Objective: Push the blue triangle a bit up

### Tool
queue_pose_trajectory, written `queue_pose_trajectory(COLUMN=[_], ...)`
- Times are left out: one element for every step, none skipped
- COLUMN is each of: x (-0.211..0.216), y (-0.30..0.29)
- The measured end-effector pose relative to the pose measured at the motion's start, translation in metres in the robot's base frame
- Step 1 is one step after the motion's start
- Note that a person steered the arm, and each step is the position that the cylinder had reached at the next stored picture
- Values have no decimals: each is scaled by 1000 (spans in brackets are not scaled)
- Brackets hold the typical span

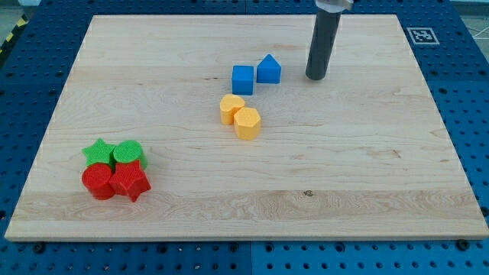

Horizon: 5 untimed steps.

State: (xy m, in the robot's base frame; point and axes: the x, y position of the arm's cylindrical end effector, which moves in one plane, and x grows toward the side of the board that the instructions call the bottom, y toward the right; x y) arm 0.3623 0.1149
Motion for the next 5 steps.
queue_pose_trajectory(x=[25,28,28,28,17], y=[-10,-25,-36,-50,-60])
